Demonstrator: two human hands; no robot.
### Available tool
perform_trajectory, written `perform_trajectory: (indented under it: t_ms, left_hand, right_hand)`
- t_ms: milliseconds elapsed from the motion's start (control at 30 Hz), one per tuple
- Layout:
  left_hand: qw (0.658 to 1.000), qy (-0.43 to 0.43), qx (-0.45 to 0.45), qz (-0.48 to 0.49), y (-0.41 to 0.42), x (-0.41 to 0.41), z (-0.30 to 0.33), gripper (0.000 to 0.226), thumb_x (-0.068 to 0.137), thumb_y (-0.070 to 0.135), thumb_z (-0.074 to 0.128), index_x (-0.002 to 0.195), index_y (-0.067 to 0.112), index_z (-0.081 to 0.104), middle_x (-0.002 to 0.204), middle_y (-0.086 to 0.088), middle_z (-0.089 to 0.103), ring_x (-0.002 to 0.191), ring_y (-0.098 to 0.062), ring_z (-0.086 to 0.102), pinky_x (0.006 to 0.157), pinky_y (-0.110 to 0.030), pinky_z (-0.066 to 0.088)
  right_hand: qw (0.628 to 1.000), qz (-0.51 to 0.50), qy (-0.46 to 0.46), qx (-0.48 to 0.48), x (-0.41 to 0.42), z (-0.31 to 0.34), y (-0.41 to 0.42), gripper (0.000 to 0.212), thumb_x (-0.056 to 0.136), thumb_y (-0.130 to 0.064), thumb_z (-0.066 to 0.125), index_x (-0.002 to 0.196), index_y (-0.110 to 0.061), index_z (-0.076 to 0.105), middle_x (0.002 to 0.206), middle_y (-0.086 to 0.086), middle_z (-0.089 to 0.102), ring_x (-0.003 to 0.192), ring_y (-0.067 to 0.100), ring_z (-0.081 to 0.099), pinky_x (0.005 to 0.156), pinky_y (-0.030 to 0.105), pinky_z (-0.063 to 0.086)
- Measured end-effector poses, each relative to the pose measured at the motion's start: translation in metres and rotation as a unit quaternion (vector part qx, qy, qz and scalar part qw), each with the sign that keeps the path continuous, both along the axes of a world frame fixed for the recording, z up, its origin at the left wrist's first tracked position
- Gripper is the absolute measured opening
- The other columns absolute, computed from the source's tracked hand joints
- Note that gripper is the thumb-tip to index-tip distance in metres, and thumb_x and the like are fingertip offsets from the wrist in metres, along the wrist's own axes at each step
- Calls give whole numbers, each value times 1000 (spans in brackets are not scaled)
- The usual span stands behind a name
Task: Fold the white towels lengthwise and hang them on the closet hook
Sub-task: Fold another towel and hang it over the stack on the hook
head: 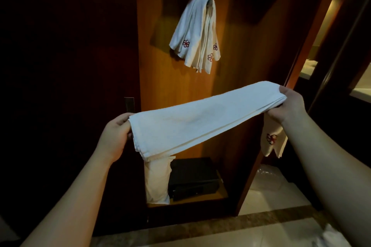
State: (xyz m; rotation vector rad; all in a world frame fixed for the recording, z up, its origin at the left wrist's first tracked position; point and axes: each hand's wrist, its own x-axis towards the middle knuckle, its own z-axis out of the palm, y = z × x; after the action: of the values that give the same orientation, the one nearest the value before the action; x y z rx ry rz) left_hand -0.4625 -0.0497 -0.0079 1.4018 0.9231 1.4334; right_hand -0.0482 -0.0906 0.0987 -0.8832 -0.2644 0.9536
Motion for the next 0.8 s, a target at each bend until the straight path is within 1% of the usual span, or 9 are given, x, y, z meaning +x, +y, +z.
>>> perform_trajectory:
  t_ms: [100,167,300,400,500,600,700,733,800]
  left_hand:
    - [998,-61,-32,5,3,1,-4,38,98,6,46,94,32,73,90,2,74,77,-15,68,51,-25,52]
    - [986,-151,-73,-2,3,4,-9,40,95,2,45,82,27,72,91,-2,75,85,-23,71,56,-31,56]
    - [966,-220,-137,-3,0,13,-22,35,95,6,45,75,27,65,95,-5,74,84,-27,73,58,-38,57]
    - [952,-256,-169,10,1,17,-34,37,96,14,43,71,26,67,81,-3,73,72,-22,71,53,-32,55]
    - [930,-304,-205,-21,7,13,-49,36,92,32,43,64,21,62,73,-4,69,71,-26,67,60,-32,51]
    - [934,-240,-264,-25,14,15,-67,37,93,51,53,73,20,60,72,-9,70,69,-26,68,64,-36,48]
    - [929,-159,-331,-54,16,25,-89,7,93,19,64,93,13,60,108,-26,68,75,-26,75,60,-41,58]
    - [923,-145,-351,-54,17,30,-98,8,91,8,63,96,13,59,114,-25,65,77,-27,75,57,-39,58]
    - [911,-118,-392,-39,18,41,-115,32,89,-4,59,113,16,55,113,-23,64,78,-32,72,50,-34,55]
  right_hand:
    - [1000,-7,-2,-9,2,-7,0,32,96,-14,56,128,-8,53,118,17,68,102,38,67,60,49,55]
    - [1000,-2,0,-12,3,-12,0,31,98,-16,55,129,-10,54,119,17,68,104,38,68,60,50,56]
    - [1000,20,1,3,-1,-16,1,34,102,-22,50,133,-9,53,120,19,69,107,40,68,66,55,58]
    - [999,35,2,20,-3,-18,0,38,103,-26,49,136,-10,51,122,20,69,109,42,67,76,60,57]
    - [998,51,10,39,-5,-20,-1,36,103,-27,49,136,-12,49,121,21,69,108,43,68,80,65,55]
    - [996,73,15,47,-11,-19,-2,38,104,-31,48,136,-11,48,120,21,70,107,43,68,81,65,55]
    - [994,90,16,54,-18,-14,-2,41,104,-34,48,135,-8,50,116,21,72,103,43,70,79,62,56]
    - [994,90,19,58,-21,-10,-1,41,103,-34,48,134,-7,51,116,21,72,102,43,71,78,62,56]
    - [995,84,22,57,-29,-2,1,40,103,-32,49,133,-6,52,115,22,72,99,43,71,74,61,57]
